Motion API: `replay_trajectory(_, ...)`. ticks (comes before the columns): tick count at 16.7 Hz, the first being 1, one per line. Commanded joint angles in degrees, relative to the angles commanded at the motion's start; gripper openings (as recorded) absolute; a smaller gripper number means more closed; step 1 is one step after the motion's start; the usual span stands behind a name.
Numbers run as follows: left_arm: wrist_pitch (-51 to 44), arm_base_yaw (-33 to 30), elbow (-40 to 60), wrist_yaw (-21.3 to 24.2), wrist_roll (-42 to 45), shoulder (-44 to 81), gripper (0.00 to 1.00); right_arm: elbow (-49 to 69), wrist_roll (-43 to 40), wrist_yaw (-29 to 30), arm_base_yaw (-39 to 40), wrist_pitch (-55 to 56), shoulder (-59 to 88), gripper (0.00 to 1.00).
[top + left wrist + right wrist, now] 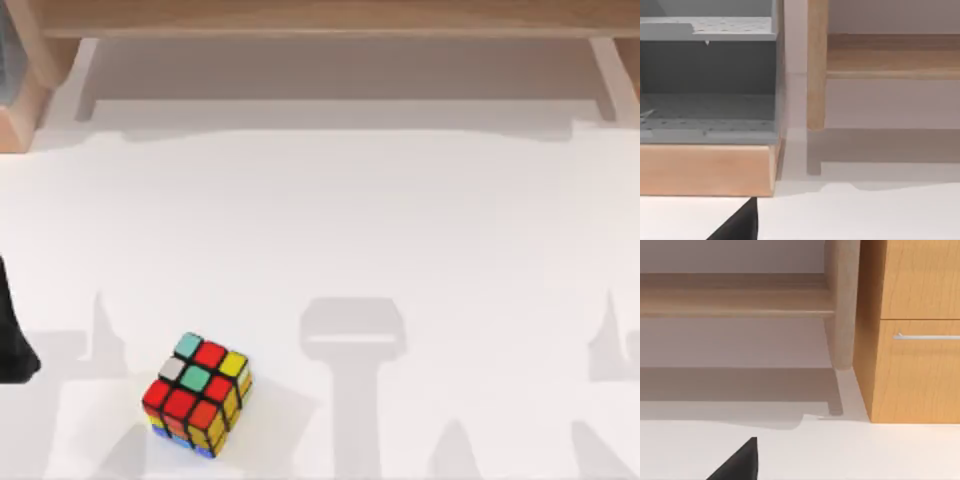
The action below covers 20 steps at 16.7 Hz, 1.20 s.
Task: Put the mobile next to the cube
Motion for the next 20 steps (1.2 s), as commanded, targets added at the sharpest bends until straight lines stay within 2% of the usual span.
replay_trajectory(4, 0.00, 0.00, 0.00, 0.00, 0.00, 0.00, 1.00, 1.53, 0.57, 0.07, -0.54, -1.15, 1.79, 1.00)
replay_trajectory(8, 0.00, 0.00, 0.00, 0.00, 0.00, 0.00, 1.00, 9.86, 3.61, 0.28, -3.25, -7.30, 12.70, 1.00)
replay_trajectory(20, 0.00, 0.00, 0.00, 0.00, 0.00, 0.00, 1.00, 48.00, 18.80, -0.08, -15.28, -38.53, 78.12, 1.00)
